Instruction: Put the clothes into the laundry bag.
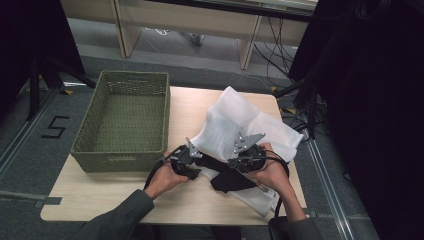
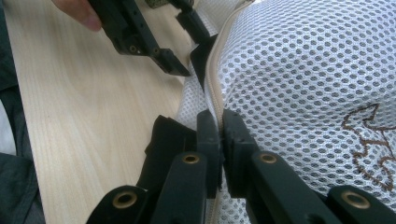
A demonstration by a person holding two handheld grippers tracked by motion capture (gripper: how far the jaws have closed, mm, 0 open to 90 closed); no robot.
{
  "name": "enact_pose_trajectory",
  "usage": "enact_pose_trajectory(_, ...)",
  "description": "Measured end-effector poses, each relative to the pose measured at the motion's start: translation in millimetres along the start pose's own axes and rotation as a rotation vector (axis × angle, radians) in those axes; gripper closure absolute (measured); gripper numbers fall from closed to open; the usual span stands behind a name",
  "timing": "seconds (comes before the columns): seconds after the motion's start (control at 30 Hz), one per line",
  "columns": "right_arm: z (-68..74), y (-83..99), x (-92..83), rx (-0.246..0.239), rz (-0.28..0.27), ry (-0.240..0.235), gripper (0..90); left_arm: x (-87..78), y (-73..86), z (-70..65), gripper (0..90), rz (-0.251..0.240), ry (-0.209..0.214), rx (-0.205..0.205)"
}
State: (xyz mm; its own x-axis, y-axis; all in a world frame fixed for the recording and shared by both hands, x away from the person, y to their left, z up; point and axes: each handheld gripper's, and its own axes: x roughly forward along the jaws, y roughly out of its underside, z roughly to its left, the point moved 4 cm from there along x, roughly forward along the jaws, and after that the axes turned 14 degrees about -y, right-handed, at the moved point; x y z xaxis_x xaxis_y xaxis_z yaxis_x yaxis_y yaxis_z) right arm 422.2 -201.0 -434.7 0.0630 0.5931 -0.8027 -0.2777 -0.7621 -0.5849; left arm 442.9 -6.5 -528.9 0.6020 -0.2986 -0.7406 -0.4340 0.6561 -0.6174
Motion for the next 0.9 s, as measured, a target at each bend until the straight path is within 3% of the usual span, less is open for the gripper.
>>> enact_pose_trajectory(0.07,0.6,0.4,0.6,0.002,0.004,0.000,87.7,0.6,1.5,-1.0,64.0,-0.005,0.034,0.007)
enact_pose_trajectory(0.13,-0.1,1.1,1.1,0.010,0.005,-0.003,87.7,0.1,2.0,-0.8,74.7,-0.003,0.030,0.014)
enact_pose_trajectory(0.27,0.5,1.1,5.7,-0.001,0.021,-0.012,87.7,-4.4,4.0,-7.1,85.8,0.004,0.029,0.047)
enact_pose_trajectory(0.73,-5.9,13.2,45.1,0.060,0.126,-0.067,87.8,-32.5,22.5,-32.4,87.8,0.002,0.087,0.088)
enact_pose_trajectory(0.9,-10.3,12.4,51.0,0.067,0.139,-0.042,88.1,-39.1,26.9,-39.8,88.6,0.001,0.105,0.129)
